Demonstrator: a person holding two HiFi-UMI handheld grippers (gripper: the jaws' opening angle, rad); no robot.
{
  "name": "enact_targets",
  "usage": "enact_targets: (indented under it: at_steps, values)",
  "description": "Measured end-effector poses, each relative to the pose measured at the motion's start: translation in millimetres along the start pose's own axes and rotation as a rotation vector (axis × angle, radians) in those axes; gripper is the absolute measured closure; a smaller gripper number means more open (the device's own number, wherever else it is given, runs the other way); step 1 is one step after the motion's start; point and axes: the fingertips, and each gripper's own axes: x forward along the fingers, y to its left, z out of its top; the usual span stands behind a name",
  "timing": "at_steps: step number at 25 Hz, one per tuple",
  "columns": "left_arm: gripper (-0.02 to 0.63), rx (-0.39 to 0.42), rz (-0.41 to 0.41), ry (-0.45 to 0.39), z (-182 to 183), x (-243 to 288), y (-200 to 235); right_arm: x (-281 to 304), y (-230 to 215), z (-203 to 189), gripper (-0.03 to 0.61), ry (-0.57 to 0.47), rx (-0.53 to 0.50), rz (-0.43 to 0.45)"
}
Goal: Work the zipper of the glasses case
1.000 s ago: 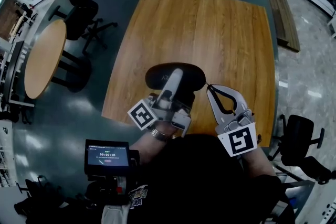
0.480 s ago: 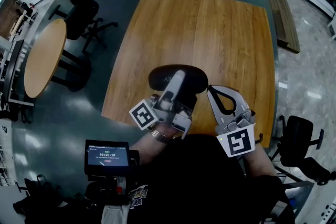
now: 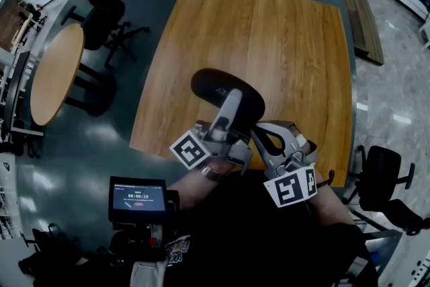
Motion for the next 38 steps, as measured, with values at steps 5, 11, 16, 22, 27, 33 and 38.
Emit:
enact_targets:
  at_steps: [5, 11, 16, 22, 27, 33, 38]
  values:
    - [0.362, 0.028, -0.002, -0.012, 3.5, 0.6, -1.8, 4.3, -1.7, 1.2, 0.575, -0.002, 0.024, 0.015]
    - [0.359, 0.1, 0.024, -0.007, 5.2, -2.7, 1.0, 2.8, -2.6, -1.0, 0.546, -0.018, 0.092, 0.02]
    - [0.359, 0.115, 0.087, 0.003, 5.0, -10.7, 16.4, -3.5, -26.4, 5.4, 0.345, -0.119, 0.321, -0.026]
    - [0.359, 0.12, 0.083, 0.094, -17.8, -11.6, 17.6, 17.5, -24.6, 10.7, 0.244, -0.06, 0.244, 0.018]
    - [0.359, 0.165, 0.09, 0.214, -38.0, -12.3, 20.4, 25.1, -21.8, 2.4, 0.245, -0.008, 0.165, 0.056]
    - [0.341, 0.097, 0.125, 0.283, -42.6, -40.5, 37.5, 5.1, -14.7, -17.7, 0.258, -0.001, 0.165, 0.052]
    - [0.385, 0.076, 0.29, 0.127, 5.9, -106.5, 77.5, -18.7, -29.8, -99.6, 0.264, 0.111, 0.37, -0.02]
